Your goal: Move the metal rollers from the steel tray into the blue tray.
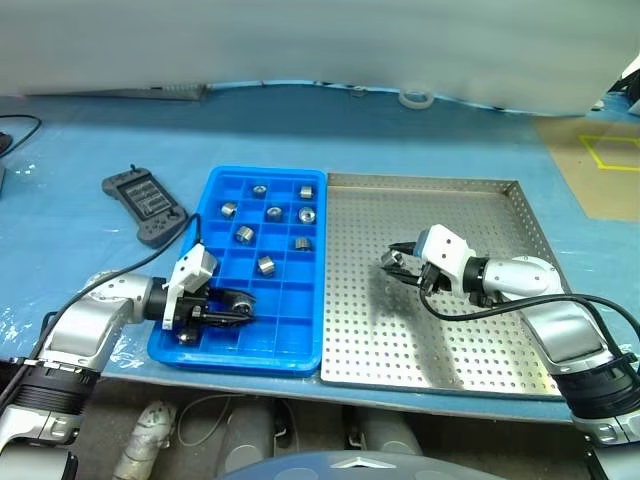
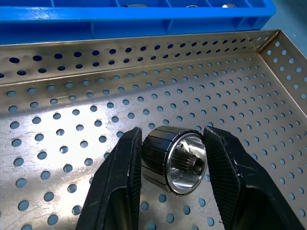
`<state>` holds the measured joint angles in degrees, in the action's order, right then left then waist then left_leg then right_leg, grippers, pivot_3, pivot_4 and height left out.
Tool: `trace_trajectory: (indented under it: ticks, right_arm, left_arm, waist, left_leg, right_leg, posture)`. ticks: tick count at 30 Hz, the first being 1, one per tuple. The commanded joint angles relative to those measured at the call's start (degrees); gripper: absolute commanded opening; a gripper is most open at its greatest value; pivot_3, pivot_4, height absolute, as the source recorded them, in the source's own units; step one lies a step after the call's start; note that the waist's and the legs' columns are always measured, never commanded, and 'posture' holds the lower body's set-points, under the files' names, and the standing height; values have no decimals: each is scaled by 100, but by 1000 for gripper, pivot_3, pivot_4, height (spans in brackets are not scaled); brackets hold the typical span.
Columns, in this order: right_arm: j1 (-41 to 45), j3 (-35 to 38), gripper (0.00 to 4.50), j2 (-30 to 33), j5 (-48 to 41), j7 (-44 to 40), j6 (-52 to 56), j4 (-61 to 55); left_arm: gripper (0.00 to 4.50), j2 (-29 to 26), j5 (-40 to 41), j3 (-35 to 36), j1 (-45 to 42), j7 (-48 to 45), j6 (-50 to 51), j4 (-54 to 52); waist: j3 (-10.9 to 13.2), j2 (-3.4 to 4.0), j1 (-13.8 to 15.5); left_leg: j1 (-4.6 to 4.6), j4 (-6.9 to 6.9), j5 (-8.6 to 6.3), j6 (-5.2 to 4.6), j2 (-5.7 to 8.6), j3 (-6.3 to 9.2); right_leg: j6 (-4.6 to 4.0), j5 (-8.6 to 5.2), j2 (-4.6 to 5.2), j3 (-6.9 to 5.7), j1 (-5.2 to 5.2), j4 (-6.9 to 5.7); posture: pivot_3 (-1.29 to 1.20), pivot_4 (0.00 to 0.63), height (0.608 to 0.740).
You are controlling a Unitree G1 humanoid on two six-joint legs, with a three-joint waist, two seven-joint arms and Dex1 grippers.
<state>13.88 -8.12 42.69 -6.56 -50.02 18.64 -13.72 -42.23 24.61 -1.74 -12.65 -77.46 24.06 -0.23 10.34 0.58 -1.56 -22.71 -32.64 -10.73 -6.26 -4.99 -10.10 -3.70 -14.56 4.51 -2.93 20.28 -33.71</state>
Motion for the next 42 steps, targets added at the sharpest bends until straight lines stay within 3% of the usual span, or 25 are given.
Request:
trace_trajectory:
  ticks: [1, 9, 18, 25, 36, 42]
  right_arm:
    - [149, -39, 1593, -32, 79, -64, -222, 25]
    - [290, -145, 1593, -106, 157, -137, -363, 205]
    - [301, -99, 1593, -121, 208, -187, -419, 235]
    - [238, -73, 1593, -79, 201, -203, -386, 142]
    - [599, 85, 1593, -74, -280, -517, 47, -237]
    - [713, -238, 1593, -159, -336, -694, 22, -584]
  left_arm:
    - [1552, -125, 231, 349, -123, 333, 303, -406]
    - [1552, -380, 218, 437, 148, 579, 491, -640]
    - [1552, -282, 52, 342, 44, 1033, 596, -492]
    - [3729, -320, -228, 21, 84, 1026, 358, -447]
    - [3729, 283, 544, 212, -849, 943, 805, -300]
    - [3729, 725, 694, 67, -1086, 903, 722, -164]
  waist:
    - [0, 0, 38]
    - [0, -1, 82]
    - [-1, -2, 95]
    - [-2, -3, 87]
    - [-2, -4, 80]
    - [-3, -5, 76]
  left_leg:
    - [1, 0, 1, 1, 0, 0]
    - [0, 7, 2, 1, -1, 0]
    - [3, 1, 3, 3, -1, 0]
    - [3, 2, 3, 2, -2, 0]
    - [11, -8, 3, 2, -2, 0]
    - [6, -7, 3, -1, -7, 0]
  right_leg:
    - [0, 0, 0, 0, -1, -1]
    - [0, 0, -1, 0, 3, 2]
    - [0, 0, -1, 0, -3, -1]
    - [0, 0, -1, 0, -3, -1]
    - [-1, 1, -1, 0, -13, -7]
    - [-1, 0, -4, -1, -8, -5]
  posture:
    - [-177, 150, 740]
    - [-161, 150, 740]
    - [-169, 150, 740]
    - [-187, 150, 740]
    - [-208, 150, 740]
    - [-218, 150, 740]
